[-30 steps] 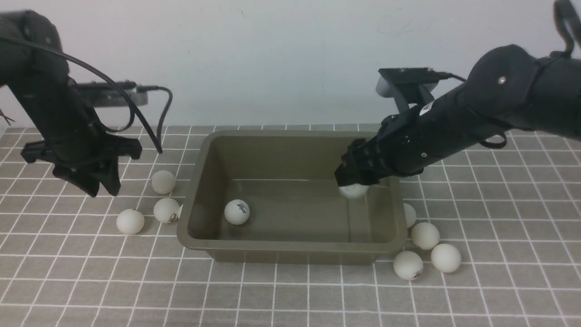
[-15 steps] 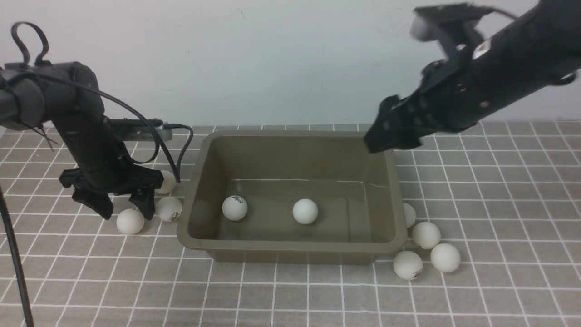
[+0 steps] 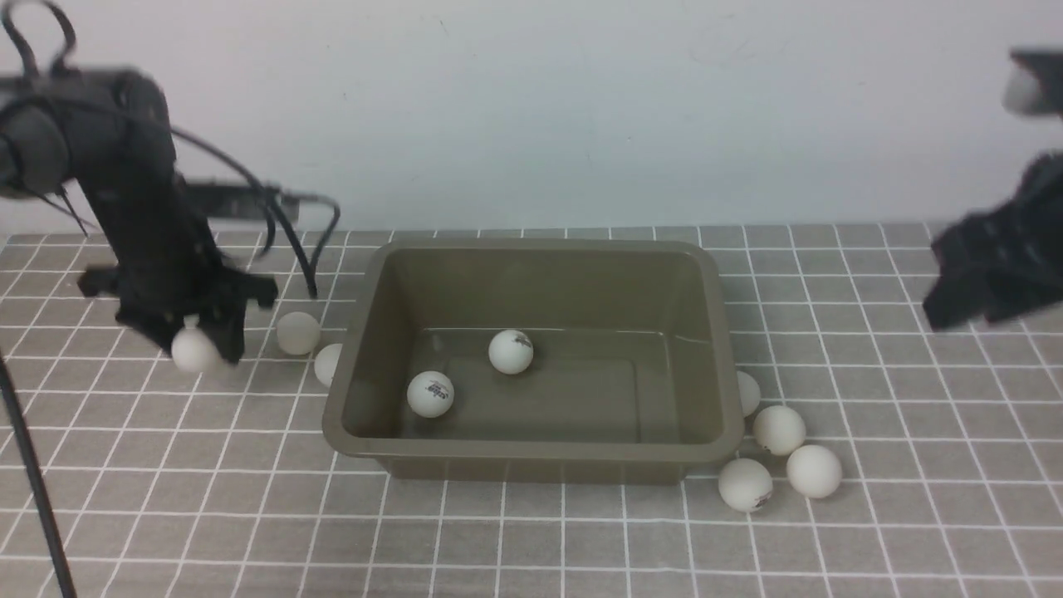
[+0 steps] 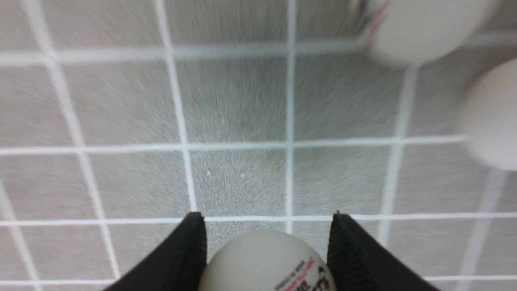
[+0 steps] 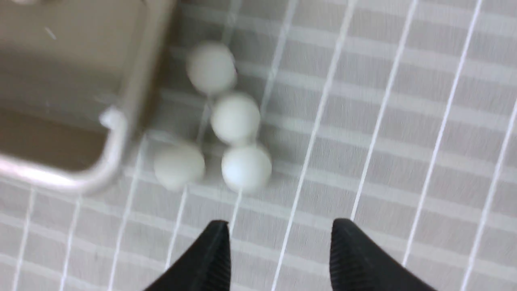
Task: Put the table tennis balls into the box on the grey coffee tablecloth.
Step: 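Reach for and grasp a ping pong ball on the table beside the basket, then drop the ball into the bin, then reach for and grasp a ping pong ball on the table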
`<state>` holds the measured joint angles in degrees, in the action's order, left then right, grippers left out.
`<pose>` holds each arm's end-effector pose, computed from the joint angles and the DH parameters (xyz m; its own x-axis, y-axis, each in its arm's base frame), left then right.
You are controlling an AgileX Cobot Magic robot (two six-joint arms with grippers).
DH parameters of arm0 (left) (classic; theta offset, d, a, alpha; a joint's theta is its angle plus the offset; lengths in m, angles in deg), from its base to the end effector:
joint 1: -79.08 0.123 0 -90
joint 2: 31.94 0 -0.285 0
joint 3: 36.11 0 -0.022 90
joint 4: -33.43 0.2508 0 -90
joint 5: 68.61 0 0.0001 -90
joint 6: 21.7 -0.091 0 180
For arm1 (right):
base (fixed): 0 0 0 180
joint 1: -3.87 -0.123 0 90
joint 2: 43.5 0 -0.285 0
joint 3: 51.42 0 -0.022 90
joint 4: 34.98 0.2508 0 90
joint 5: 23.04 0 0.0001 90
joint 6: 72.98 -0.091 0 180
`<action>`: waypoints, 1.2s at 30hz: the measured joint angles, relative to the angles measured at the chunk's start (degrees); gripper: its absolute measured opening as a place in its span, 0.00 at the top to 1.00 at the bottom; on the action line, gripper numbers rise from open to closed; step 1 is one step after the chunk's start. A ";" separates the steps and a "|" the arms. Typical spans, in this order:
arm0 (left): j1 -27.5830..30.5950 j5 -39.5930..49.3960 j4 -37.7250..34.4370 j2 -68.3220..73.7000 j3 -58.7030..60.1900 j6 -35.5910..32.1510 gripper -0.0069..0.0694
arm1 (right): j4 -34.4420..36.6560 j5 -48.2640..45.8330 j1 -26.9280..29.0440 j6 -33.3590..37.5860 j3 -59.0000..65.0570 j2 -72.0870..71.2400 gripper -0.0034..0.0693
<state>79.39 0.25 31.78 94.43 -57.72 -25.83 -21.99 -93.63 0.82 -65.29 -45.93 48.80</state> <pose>0.4272 -0.0001 0.2194 -0.9920 0.0563 -0.1127 0.0589 0.9981 -0.0198 0.2800 0.0342 0.3086 -0.9693 -0.1081 -0.2211 -0.1525 0.9689 0.1949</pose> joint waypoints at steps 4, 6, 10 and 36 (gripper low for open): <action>-4.76 0.41 -5.24 -3.41 -5.38 -0.13 0.46 | 0.42 6.72 -3.07 0.32 8.84 0.27 0.52; -8.06 0.71 -7.22 -3.77 -6.99 -0.32 0.46 | 0.42 13.64 -4.97 0.39 12.29 1.46 0.49; -14.71 1.35 -8.12 -3.02 -7.46 -0.50 0.46 | 0.37 22.36 -7.85 0.39 13.79 8.15 0.39; -21.79 1.45 -1.56 0.79 -15.98 2.57 0.55 | -2.78 26.74 -9.05 -3.15 12.56 21.44 0.46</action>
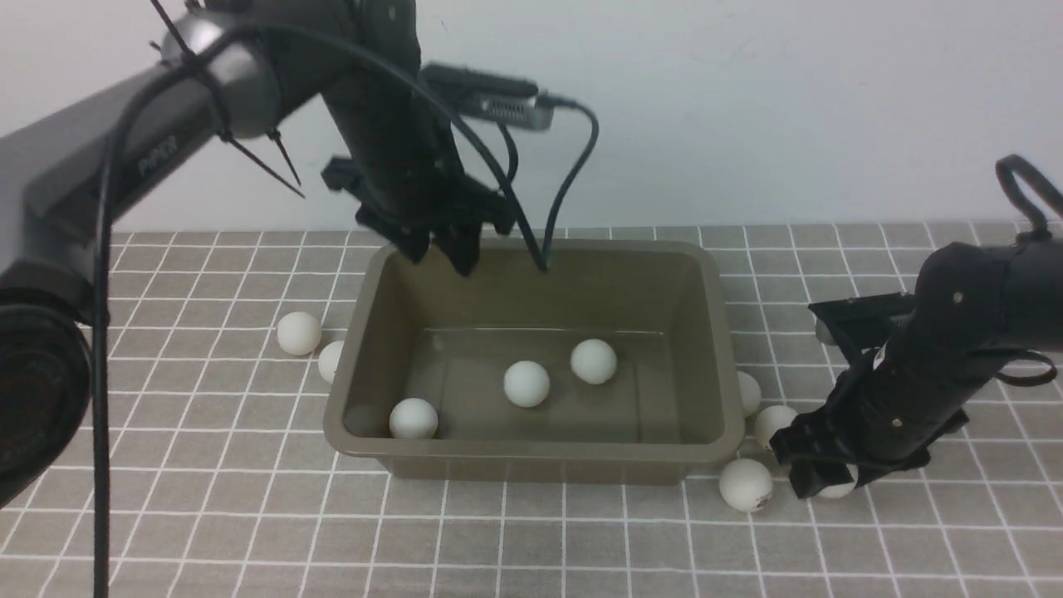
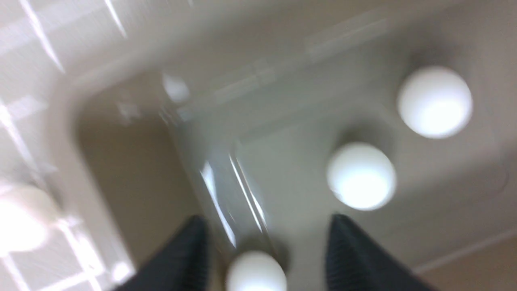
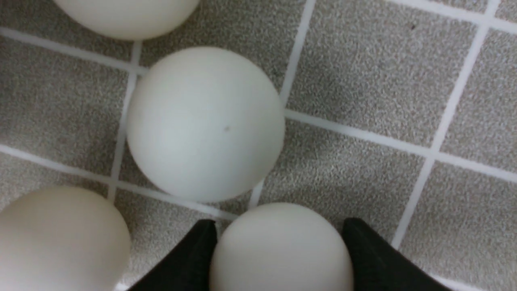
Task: Put the table tennis balls into the box on the grey coffee tablecloth.
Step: 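Reach for and grasp a ping pong ball on the table, then release the ping pong ball into the bin and lift the gripper away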
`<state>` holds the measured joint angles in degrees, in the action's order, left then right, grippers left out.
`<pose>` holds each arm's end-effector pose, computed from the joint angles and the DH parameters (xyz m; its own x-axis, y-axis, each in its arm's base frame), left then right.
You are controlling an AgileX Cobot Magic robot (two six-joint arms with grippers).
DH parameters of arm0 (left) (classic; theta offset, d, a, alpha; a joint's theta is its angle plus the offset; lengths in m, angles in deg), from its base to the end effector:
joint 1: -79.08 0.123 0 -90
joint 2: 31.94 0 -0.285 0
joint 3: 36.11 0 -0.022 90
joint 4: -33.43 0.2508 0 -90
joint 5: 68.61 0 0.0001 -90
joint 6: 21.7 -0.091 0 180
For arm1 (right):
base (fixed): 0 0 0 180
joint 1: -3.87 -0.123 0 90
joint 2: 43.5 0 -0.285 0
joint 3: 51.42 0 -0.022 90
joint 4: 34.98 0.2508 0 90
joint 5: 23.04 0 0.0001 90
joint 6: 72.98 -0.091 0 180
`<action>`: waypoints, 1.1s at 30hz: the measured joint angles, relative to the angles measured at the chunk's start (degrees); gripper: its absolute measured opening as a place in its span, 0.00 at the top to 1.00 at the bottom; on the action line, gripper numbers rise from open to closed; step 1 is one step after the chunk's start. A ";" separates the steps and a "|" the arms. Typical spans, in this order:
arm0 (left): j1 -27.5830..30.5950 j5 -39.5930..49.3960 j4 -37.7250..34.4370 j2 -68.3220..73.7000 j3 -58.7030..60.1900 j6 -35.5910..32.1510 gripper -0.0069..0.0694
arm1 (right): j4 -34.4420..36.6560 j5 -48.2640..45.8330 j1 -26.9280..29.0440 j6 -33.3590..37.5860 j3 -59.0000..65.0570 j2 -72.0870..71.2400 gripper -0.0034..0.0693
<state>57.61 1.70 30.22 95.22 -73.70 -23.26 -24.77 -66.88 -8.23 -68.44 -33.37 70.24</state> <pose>0.4207 -0.1706 0.2887 -0.8704 0.3513 -0.3449 0.3897 0.9198 -0.0466 0.3144 0.0788 0.1432 -0.9840 -0.1603 -0.0779 -0.1692 0.9774 0.1264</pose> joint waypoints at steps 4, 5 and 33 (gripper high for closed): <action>1.22 0.22 1.72 -3.80 -2.12 0.00 0.86 | -0.66 -3.32 0.00 -0.44 0.11 -4.62 0.46; 2.18 0.35 2.11 -5.23 -2.17 0.00 0.89 | -0.66 -4.05 0.00 -0.50 0.11 -7.35 0.46; 21.64 -0.42 -3.18 -7.00 15.24 -1.93 0.80 | 10.06 -8.87 -12.72 6.23 -26.07 -0.49 0.41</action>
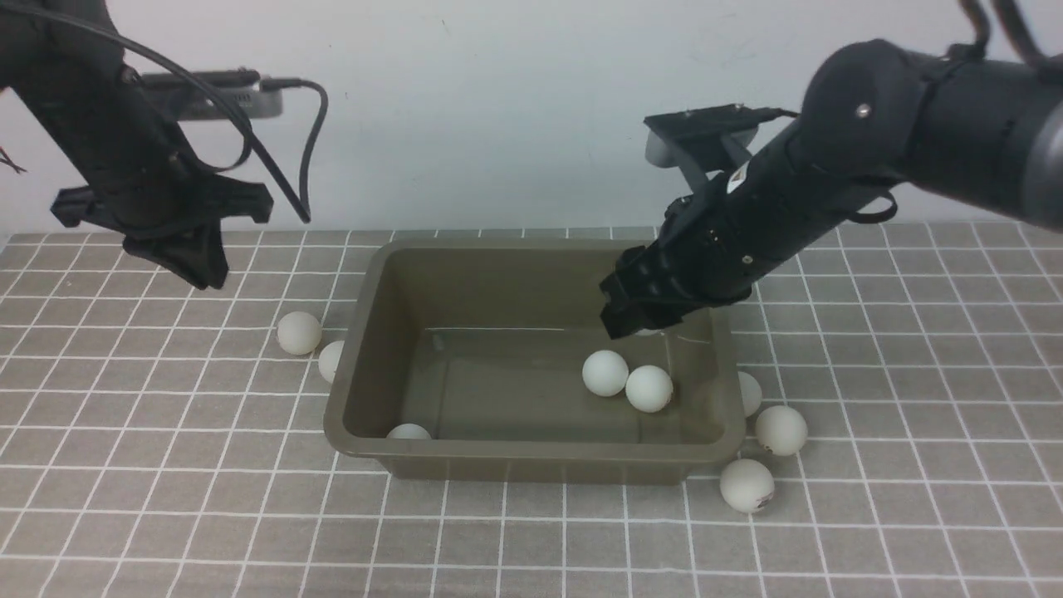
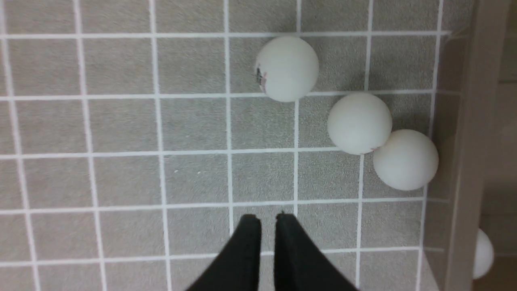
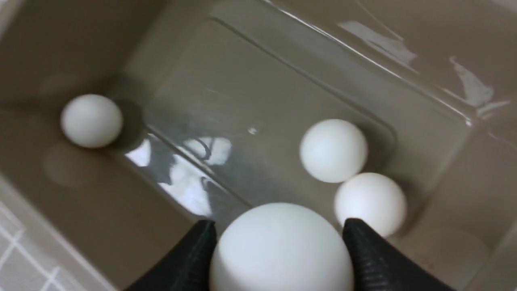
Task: Put the table tennis balls into the box on the grey coffee tablecloth.
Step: 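Release the ping pong ball into the bin and lift the gripper away, then reach for and grasp a ping pong ball on the table beside the basket, then drop the ball into the bin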
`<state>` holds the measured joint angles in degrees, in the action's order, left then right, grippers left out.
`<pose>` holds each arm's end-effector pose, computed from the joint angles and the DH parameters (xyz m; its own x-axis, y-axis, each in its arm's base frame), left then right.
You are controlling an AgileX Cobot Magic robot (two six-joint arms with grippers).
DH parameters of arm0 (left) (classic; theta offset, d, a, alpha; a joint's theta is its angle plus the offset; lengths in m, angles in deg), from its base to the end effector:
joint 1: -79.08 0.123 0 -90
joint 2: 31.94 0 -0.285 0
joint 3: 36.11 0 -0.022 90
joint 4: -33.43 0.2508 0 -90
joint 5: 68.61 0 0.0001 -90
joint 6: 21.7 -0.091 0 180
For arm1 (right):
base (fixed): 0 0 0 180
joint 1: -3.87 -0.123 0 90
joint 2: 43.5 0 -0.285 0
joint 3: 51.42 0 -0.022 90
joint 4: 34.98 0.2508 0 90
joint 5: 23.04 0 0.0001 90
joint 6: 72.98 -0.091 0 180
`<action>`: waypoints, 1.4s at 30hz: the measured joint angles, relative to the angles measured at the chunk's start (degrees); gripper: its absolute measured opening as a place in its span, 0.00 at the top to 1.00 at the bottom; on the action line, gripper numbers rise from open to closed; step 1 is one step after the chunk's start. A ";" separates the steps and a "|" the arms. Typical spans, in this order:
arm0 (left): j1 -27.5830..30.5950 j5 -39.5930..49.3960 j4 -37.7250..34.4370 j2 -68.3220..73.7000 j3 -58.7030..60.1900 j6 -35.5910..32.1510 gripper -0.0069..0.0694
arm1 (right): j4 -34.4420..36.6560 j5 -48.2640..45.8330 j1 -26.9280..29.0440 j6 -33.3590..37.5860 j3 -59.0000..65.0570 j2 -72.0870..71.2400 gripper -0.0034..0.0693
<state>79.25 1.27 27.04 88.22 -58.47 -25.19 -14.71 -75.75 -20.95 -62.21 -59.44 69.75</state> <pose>0.4141 -0.0083 0.2688 -0.9759 0.0194 -0.2176 0.0414 0.9944 -0.0972 0.3485 0.1888 0.2602 -0.8460 -0.3572 -0.3959 -0.4777 0.8376 0.2650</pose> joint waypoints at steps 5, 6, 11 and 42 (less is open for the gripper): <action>-0.85 -4.72 -2.50 4.67 0.00 -1.15 0.52 | -4.04 -2.28 0.00 -1.93 -2.52 -0.48 0.18; -1.09 -6.06 -2.78 5.62 0.00 -1.19 0.45 | -4.77 -2.76 0.00 -2.06 -2.79 -0.93 0.15; -1.28 -12.05 -3.27 10.12 0.00 -1.13 0.18 | -7.75 -5.44 0.00 -2.41 -2.98 -4.36 0.08; -8.64 0.66 -14.66 5.32 -19.97 -11.16 0.45 | -9.48 -4.07 19.18 -7.30 13.60 -8.21 0.71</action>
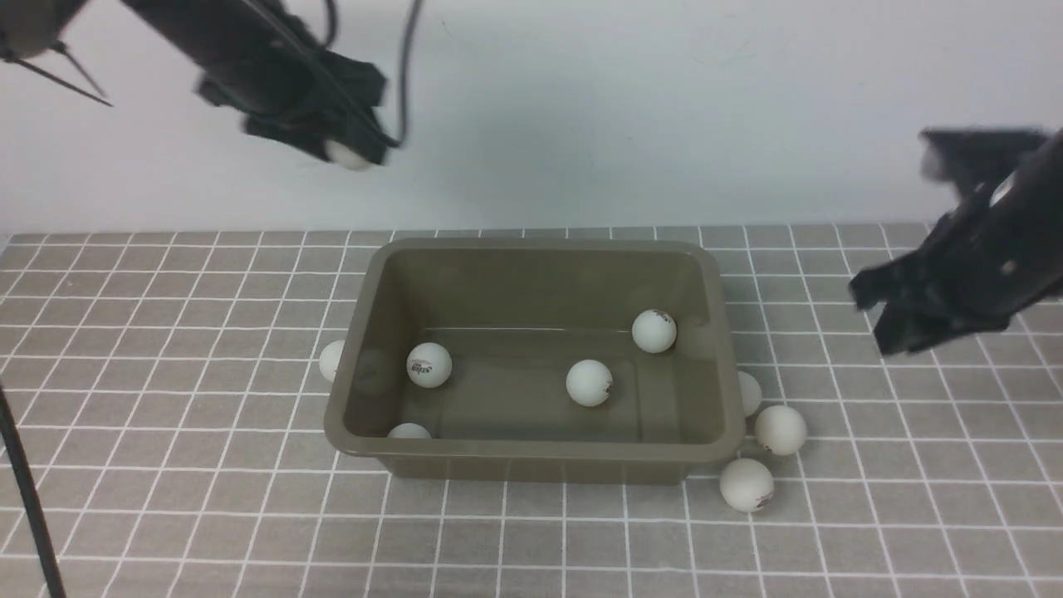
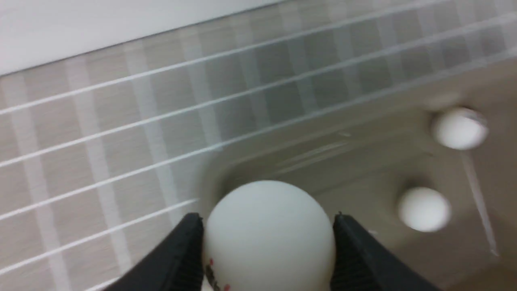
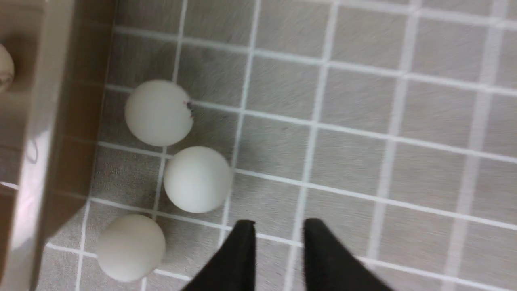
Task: Put the table tennis balls into the box on the grey coffee tablecloth.
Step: 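Drop the ball into the bin, then reach for and grasp a ping pong ball on the table, then release the ping pong ball into the bin and lift the gripper away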
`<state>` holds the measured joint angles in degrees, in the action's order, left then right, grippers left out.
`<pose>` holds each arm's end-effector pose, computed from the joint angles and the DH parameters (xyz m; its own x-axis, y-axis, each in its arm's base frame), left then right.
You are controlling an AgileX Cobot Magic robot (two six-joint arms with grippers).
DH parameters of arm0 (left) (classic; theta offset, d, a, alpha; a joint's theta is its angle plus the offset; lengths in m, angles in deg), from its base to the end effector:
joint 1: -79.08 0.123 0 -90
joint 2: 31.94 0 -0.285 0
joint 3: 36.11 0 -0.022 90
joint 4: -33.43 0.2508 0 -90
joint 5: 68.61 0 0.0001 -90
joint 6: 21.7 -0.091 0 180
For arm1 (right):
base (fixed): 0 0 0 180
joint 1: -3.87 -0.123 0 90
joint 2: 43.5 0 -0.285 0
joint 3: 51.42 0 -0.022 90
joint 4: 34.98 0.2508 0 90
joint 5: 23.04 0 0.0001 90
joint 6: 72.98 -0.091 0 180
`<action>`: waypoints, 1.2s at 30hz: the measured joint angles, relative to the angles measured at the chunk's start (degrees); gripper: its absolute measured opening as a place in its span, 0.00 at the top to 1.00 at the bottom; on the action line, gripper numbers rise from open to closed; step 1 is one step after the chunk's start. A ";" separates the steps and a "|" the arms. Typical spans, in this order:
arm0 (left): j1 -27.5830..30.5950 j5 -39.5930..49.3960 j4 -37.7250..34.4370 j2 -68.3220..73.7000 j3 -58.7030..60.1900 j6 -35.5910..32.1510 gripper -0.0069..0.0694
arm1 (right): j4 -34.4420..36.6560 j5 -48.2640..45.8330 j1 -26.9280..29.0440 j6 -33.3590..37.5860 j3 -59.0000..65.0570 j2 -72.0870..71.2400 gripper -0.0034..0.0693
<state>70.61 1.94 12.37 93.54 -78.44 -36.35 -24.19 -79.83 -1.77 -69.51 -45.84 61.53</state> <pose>0.4419 -0.0970 0.3309 -0.8320 0.2455 -0.4975 0.4034 0.8833 -0.2387 0.3336 0.0473 0.2430 -0.9742 -0.0531 -0.2193 -0.0901 0.9826 0.1623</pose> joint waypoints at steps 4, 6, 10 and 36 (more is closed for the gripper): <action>-5.87 0.04 2.40 2.96 0.00 0.93 0.45 | 4.50 2.98 -2.22 1.89 0.78 6.11 0.45; -8.21 0.04 4.73 5.10 0.00 3.26 0.42 | 5.05 4.11 -3.61 2.71 0.78 8.81 0.32; -10.82 0.04 8.06 7.80 0.00 5.36 0.23 | 5.27 5.81 -5.75 3.19 0.78 12.12 0.17; 9.54 0.06 11.11 -1.25 9.19 9.79 0.92 | 5.48 2.06 -7.31 -0.99 -6.33 -4.25 0.45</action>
<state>80.15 2.00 23.49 92.29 -69.25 -26.56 -18.71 -77.77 -9.08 -70.49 -52.17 57.28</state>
